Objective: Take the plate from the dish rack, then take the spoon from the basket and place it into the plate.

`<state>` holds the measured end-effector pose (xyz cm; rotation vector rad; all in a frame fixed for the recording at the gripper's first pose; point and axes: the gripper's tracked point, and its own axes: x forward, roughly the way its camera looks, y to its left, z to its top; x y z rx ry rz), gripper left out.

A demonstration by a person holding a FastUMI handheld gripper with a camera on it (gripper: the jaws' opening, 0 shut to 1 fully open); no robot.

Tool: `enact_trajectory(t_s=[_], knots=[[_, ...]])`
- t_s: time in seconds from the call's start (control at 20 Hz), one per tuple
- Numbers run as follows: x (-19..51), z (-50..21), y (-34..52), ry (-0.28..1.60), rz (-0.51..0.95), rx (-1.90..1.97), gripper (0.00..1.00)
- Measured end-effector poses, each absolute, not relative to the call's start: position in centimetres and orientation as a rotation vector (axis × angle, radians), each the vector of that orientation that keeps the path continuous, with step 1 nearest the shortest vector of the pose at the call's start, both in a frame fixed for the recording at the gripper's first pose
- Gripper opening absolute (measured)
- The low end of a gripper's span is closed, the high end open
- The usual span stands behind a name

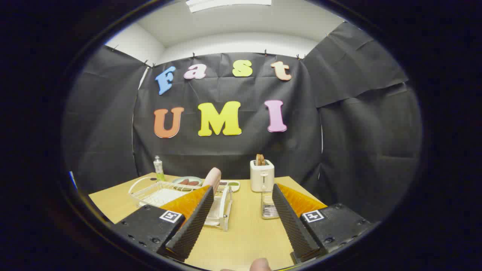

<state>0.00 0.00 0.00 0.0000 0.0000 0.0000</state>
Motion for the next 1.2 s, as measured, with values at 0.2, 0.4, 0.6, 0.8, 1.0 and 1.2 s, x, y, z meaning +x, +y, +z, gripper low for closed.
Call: enact_trajectory(t_s=[0.2, 0.4, 0.6, 0.8, 1.0, 1.2], knots=[[0.7, -0.5, 0.2, 0.018, 0.005, 0.019, 1.0], [0.9, -0.6, 0.0, 0.017, 0.0, 0.018, 1.0], [0.8, -0.5, -0.3, 0.014, -0.01, 0.017, 1.0], [0.6, -0.2, 0.0, 0.01, 0.0, 0.017, 1.0], [0.7, 0.0, 0.4, 0.005, 0.009, 0.006, 1.0], [1.7, 0.7, 1.2, 0.003, 0.027, -0.016, 1.0]])
